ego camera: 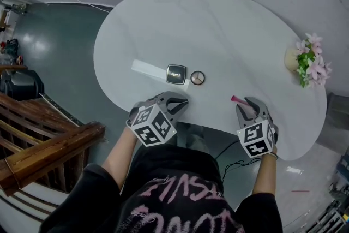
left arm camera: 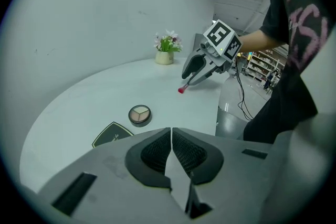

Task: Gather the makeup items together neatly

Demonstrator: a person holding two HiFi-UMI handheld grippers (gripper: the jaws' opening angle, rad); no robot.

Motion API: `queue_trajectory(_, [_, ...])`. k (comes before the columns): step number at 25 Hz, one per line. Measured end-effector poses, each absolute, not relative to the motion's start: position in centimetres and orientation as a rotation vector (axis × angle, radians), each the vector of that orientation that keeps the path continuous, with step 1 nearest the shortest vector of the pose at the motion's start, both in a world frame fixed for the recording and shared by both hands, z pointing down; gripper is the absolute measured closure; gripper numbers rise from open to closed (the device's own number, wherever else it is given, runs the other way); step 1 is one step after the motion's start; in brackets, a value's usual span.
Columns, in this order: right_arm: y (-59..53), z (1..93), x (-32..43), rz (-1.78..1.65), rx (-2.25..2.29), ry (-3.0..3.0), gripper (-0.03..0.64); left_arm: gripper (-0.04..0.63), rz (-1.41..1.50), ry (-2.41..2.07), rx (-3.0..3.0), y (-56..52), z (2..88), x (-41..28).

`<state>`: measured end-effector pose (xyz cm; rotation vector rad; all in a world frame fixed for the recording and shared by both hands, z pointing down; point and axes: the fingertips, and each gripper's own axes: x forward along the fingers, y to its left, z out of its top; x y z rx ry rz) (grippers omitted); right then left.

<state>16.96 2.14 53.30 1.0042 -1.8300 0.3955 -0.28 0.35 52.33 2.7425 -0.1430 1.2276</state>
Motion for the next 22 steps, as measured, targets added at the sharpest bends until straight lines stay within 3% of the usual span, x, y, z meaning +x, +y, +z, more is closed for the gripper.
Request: queue_trajectory(22, [3.1, 56.5, 18.2, 0.36, 0.417, -1.791, 0.442, 0.575, 1.29, -0.132, 2.698, 2.4, 53.4, 0.5])
